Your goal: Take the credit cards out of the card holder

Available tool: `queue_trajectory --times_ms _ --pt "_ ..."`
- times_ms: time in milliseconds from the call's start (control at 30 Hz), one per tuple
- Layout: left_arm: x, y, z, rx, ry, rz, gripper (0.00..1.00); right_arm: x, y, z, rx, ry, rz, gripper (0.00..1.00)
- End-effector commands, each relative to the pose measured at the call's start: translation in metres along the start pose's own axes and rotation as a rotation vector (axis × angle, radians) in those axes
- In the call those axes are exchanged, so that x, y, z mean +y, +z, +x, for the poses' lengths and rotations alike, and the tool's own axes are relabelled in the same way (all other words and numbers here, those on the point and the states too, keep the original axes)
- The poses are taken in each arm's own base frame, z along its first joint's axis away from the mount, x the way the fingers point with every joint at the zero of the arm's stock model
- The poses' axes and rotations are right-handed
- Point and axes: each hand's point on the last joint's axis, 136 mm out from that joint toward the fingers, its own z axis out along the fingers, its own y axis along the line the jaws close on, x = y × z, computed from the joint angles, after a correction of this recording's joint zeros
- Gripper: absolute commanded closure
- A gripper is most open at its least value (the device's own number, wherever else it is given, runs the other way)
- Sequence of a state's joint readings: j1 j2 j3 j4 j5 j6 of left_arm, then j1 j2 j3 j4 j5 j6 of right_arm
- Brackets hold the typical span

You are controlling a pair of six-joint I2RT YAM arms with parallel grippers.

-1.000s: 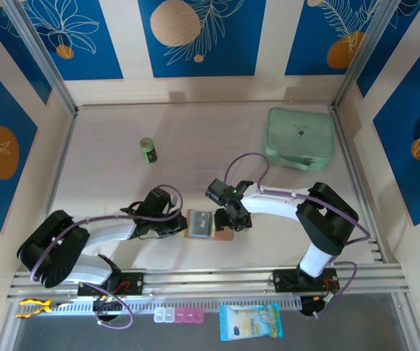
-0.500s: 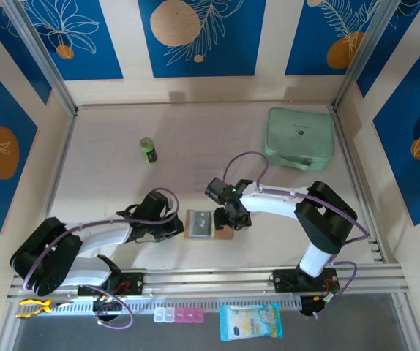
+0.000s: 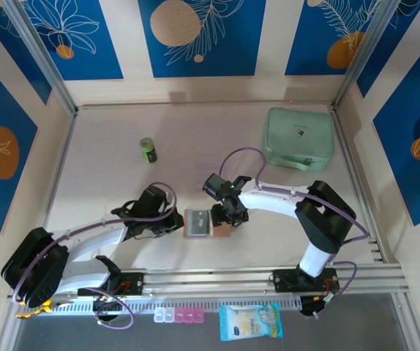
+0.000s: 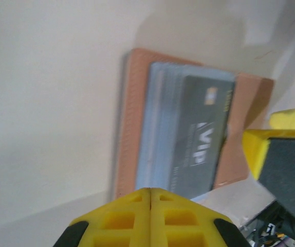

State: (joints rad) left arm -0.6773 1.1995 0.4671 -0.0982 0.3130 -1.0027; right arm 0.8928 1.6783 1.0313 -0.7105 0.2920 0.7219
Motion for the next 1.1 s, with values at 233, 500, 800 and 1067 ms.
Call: queue_trajectory --times_ms 233,500,800,1067 --pt "-0.030 0.010 -0.006 0.059 0.095 0.037 0.95 0.041 -0.036 -0.006 -0.074 0.056 -0.249 0.39" --pt "-0.043 0.029 -0.001 0.109 0.124 0.082 0.96 0.070 -0.028 -0.007 -0.056 0.097 -0.453 0.51" --pt "-0.024 0.039 0.002 0.122 0.117 0.014 0.99 0.072 -0.016 -0.008 -0.036 0.128 -0.506 0.72" --pt "-0.008 0.041 0.007 0.127 0.103 -0.028 0.99 0.073 -0.006 -0.006 0.001 0.135 -0.513 0.73"
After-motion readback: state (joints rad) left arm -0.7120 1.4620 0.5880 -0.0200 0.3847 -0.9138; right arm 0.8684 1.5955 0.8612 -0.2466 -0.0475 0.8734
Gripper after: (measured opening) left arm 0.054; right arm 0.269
